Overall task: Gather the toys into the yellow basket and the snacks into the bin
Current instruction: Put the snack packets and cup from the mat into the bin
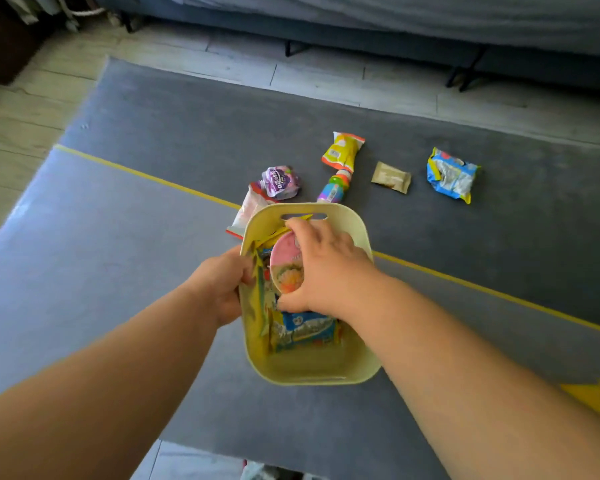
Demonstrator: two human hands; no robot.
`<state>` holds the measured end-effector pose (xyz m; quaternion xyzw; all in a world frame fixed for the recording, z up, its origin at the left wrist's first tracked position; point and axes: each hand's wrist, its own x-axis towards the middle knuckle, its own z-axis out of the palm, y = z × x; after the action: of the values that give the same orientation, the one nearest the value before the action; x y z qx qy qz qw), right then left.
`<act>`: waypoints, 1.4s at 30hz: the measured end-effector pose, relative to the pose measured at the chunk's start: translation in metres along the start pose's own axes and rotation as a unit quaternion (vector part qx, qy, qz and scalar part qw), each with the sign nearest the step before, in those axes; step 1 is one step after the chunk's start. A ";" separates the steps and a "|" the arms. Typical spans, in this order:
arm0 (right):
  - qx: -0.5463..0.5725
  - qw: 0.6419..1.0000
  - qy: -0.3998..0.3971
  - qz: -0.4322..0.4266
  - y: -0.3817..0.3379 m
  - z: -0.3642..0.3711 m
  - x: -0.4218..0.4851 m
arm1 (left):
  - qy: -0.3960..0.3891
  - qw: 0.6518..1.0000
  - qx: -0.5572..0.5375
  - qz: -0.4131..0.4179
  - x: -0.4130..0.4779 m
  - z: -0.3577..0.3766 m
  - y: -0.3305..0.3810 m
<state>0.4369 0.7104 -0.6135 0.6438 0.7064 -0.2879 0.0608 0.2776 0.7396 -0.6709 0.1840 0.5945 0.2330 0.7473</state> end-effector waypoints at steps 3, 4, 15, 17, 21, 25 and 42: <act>-0.032 0.999 0.000 -0.027 0.002 0.035 -0.003 | -0.017 1.000 -0.014 -0.005 0.001 0.004 -0.003; -0.030 0.999 0.004 -0.037 0.003 0.045 -0.003 | -0.022 1.000 -0.021 -0.004 0.002 0.004 -0.004; -0.058 0.992 -0.027 -0.111 -0.001 0.063 0.008 | -0.066 0.995 -0.074 -0.005 -0.005 -0.004 -0.008; -0.058 0.989 0.023 -0.133 -0.003 0.059 0.017 | -0.054 0.996 -0.075 -0.011 -0.008 -0.010 -0.006; 0.090 0.940 0.306 -0.123 -0.013 0.030 0.054 | -0.036 0.997 -0.062 -0.020 -0.011 -0.028 -0.001; 0.134 0.950 0.273 -0.075 -0.020 -0.007 0.117 | -0.028 0.998 -0.049 -0.025 -0.015 -0.048 0.007; -0.306 0.932 -0.153 -0.118 -0.040 0.026 0.242 | -0.097 0.993 -0.065 -0.011 -0.015 -0.081 0.017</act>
<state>0.3516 0.9094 -0.7325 0.4541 0.8133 -0.1584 0.3275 0.1941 0.7453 -0.6677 0.1505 0.5050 0.2440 0.8141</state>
